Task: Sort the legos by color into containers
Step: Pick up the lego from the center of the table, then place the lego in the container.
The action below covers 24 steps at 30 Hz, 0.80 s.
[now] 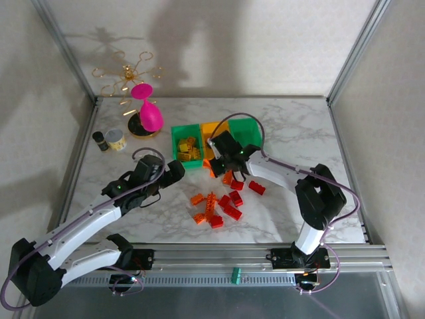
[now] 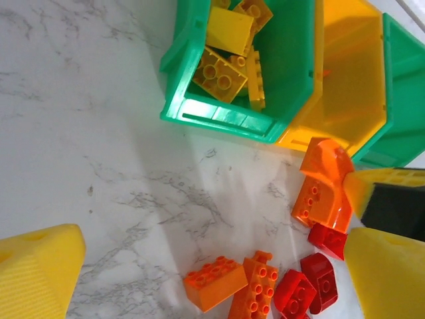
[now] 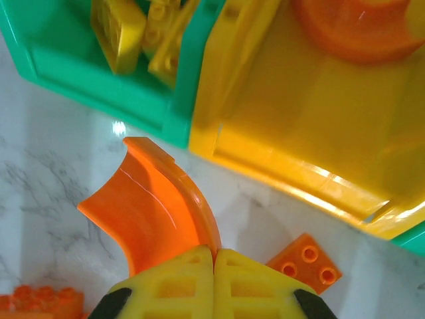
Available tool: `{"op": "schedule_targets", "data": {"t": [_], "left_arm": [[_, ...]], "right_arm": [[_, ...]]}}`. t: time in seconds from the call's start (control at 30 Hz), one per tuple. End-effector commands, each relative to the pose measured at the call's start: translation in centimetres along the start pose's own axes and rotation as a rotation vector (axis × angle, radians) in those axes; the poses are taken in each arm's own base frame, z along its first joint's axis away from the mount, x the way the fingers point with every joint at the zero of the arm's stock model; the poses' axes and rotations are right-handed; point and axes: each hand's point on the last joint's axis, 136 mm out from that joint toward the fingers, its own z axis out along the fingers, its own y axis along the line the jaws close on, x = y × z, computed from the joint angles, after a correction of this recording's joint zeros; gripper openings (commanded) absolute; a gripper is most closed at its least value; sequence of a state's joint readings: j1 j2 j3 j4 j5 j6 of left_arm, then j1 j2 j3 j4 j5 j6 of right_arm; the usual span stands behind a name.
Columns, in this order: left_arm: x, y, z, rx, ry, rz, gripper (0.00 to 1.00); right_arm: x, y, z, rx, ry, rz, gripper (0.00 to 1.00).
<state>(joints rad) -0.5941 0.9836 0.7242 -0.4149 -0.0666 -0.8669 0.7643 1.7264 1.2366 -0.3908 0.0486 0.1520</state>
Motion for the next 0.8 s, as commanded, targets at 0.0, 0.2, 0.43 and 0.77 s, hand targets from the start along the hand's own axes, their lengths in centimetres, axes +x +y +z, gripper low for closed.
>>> {"op": "schedule_targets", "data": {"t": [0.0,0.2,0.43,0.77], "left_arm": [[-1.6,-2.0,-0.3,0.035,-0.043,0.027,1.00],[-3.0,-3.9,0.4,0.049,-0.065,0.051,1.00],[-3.6,-4.9,1.3,0.049,-0.079,0.060,1.00],[-4.2,-5.8,1.4,0.048,-0.075,0.081,1.00]], "right_arm": [[-3.1,-2.0,-0.8,0.015,-0.060,0.097,0.00],[-6.3,-6.6,1.4,0.147,-0.107,0.197,0.00],[-9.4,-9.8,4.8,0.214,-0.117,0.237,0.00],[-10.8,-10.7,7.5,0.236,-0.080,0.220,0.11]]}}
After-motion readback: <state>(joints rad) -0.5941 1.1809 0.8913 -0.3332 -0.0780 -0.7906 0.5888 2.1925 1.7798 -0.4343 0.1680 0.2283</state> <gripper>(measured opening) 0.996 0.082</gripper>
